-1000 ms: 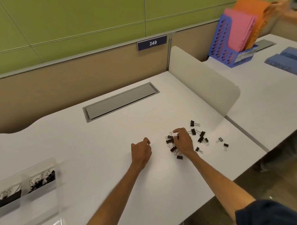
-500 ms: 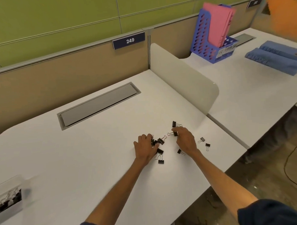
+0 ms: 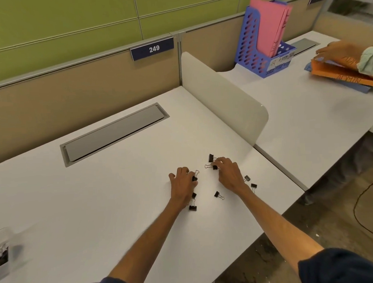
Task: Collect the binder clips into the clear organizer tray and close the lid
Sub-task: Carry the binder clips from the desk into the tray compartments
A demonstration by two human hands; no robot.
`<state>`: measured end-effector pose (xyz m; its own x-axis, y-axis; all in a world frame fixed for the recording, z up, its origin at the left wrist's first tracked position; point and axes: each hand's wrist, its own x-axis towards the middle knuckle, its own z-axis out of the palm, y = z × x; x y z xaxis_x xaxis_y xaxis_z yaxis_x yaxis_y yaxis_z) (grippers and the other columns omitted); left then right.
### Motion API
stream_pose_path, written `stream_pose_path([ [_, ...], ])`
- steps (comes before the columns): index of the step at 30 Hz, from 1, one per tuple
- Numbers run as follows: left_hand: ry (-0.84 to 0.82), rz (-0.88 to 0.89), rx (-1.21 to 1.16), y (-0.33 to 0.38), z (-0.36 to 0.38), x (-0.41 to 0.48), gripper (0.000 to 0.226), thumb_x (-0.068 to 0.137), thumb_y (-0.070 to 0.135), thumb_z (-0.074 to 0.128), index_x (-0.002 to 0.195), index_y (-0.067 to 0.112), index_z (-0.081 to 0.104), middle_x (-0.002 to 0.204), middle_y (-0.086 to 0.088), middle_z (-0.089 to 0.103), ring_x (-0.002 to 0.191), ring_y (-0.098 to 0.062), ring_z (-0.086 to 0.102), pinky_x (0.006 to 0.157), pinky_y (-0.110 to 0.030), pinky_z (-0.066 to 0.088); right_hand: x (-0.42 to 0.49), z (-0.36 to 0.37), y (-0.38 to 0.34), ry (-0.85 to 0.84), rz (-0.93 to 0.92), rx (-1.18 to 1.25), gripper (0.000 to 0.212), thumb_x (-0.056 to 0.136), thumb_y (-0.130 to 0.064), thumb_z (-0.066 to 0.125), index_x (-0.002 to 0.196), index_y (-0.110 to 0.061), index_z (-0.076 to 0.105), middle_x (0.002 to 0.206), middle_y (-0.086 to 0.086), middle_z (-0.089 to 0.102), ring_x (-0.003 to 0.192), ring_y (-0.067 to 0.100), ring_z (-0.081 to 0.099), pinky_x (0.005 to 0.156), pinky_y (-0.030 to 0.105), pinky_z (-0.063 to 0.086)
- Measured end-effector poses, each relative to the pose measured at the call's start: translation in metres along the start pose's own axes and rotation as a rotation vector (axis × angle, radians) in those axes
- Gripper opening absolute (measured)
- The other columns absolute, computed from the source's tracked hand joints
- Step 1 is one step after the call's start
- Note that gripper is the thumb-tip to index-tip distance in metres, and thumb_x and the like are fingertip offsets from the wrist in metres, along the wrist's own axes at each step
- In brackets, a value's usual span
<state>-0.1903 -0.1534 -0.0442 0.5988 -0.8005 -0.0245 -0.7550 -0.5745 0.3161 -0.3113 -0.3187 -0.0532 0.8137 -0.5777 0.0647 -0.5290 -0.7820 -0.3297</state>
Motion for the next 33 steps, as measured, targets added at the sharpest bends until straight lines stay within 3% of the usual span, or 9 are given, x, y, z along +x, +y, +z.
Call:
stream_pose_path([
  [6,-0.002,0.031,0.035,-0.003,-0.002,0.0,0.016,0.09,0.032,0.051,0.093,0.019,0.059,0.098,0.005,0.06,0.1,-0.018,0.05,0.092,-0.041,0.027,0.0,0.0,-0.008,-0.031,-0.029,0.031,0.027,0.089,-0.017,0.058,0.115,-0.023,0.062,0.108,-0.001,0.064,0.106,0.024,0.056,0.084,0.039,0.039],
  [9,-0.011,0.065,0.041,-0.005,-0.004,-0.001,0.023,0.09,0.036,0.054,0.109,0.024,0.057,0.102,0.006,0.059,0.102,-0.018,0.05,0.093,-0.041,0.026,-0.006,0.005,-0.009,0.018,-0.05,0.055,0.027,0.087,-0.026,0.061,0.114,-0.025,0.061,0.107,-0.003,0.062,0.106,0.022,0.056,0.086,0.038,0.04],
  [12,-0.042,0.085,0.024,-0.006,-0.005,-0.003,0.031,0.089,0.036,0.058,0.12,0.03,0.054,0.108,0.005,0.056,0.106,-0.016,0.048,0.093,-0.041,0.026,-0.009,0.008,-0.011,0.033,-0.083,0.041,0.033,0.087,-0.026,0.062,0.12,-0.027,0.06,0.116,-0.001,0.06,0.114,0.02,0.052,0.088,0.039,0.041],
  [17,-0.016,0.142,0.055,-0.003,-0.008,-0.005,0.017,0.096,0.021,0.051,0.111,0.026,0.058,0.102,0.004,0.058,0.102,-0.019,0.05,0.089,-0.04,0.029,-0.008,0.006,-0.019,0.002,-0.107,-0.015,0.025,0.094,-0.022,0.056,0.117,-0.026,0.065,0.119,-0.005,0.062,0.115,0.02,0.054,0.088,0.04,0.038],
  [24,0.053,0.232,0.113,-0.01,-0.002,-0.015,0.025,0.086,0.007,0.063,0.105,0.022,0.059,0.096,0.002,0.056,0.092,-0.022,0.053,0.082,-0.038,0.034,-0.011,0.009,-0.028,-0.027,-0.056,0.057,0.032,0.094,-0.016,0.057,0.127,-0.018,0.057,0.124,0.001,0.06,0.12,0.022,0.053,0.094,0.041,0.038],
  [26,0.09,0.274,0.132,-0.014,-0.006,-0.015,0.038,0.075,0.0,0.07,0.107,0.018,0.059,0.099,-0.001,0.056,0.092,-0.024,0.053,0.08,-0.038,0.038,-0.014,0.01,-0.03,-0.009,-0.069,0.074,0.036,0.095,-0.014,0.056,0.131,-0.017,0.054,0.125,0.004,0.058,0.119,0.023,0.053,0.093,0.042,0.04],
  [29,0.129,0.292,0.148,-0.019,-0.014,-0.014,0.077,0.053,-0.01,0.072,0.123,0.018,0.054,0.105,-0.005,0.056,0.096,-0.026,0.052,0.077,-0.038,0.042,-0.015,0.008,-0.037,0.035,-0.103,0.135,0.038,0.095,-0.012,0.054,0.133,-0.017,0.053,0.12,0.009,0.057,0.107,0.027,0.057,0.088,0.043,0.048],
  [33,0.163,0.247,0.111,-0.028,-0.025,-0.021,0.082,0.052,-0.016,0.072,0.123,0.022,0.055,0.105,-0.006,0.054,0.097,-0.025,0.052,0.075,-0.037,0.041,-0.011,0.008,-0.051,0.086,-0.136,0.177,0.031,0.096,-0.012,0.055,0.126,-0.015,0.059,0.111,0.011,0.056,0.093,0.027,0.058,0.076,0.044,0.052],
])
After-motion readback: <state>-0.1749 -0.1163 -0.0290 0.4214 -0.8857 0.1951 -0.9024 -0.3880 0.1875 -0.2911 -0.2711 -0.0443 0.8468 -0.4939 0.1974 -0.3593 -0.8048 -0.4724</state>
